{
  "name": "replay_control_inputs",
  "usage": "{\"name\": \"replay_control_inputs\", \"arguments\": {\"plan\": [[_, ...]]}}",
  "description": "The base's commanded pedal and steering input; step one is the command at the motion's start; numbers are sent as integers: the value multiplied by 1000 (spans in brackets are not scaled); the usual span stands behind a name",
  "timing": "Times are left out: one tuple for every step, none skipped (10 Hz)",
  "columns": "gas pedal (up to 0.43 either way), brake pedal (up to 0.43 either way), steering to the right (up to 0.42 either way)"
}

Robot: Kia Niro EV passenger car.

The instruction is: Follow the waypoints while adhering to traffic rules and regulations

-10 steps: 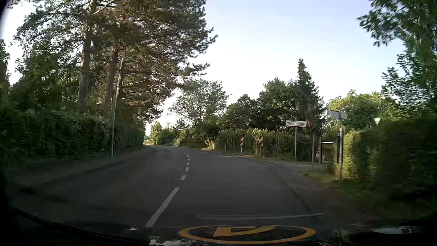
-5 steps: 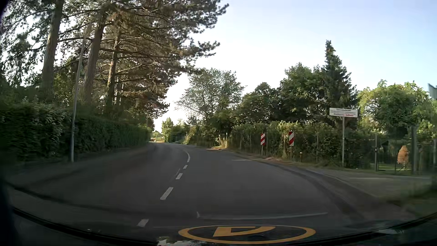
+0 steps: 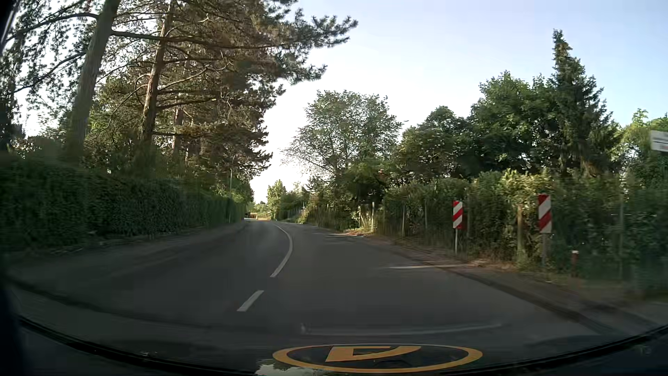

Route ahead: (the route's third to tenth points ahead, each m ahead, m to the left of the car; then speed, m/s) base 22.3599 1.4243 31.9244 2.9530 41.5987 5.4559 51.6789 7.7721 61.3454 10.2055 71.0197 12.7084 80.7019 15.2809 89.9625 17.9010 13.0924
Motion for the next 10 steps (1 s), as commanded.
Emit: {"name": "replay_control_inputs", "arguments": {"plan": [[189,0,-43],[189,0,-43],[189,0,-43],[189,0,-43],[177,0,-43],[177,0,-43],[177,0,-43],[177,0,-43],[177,0,-43],[177,0,-43]]}}
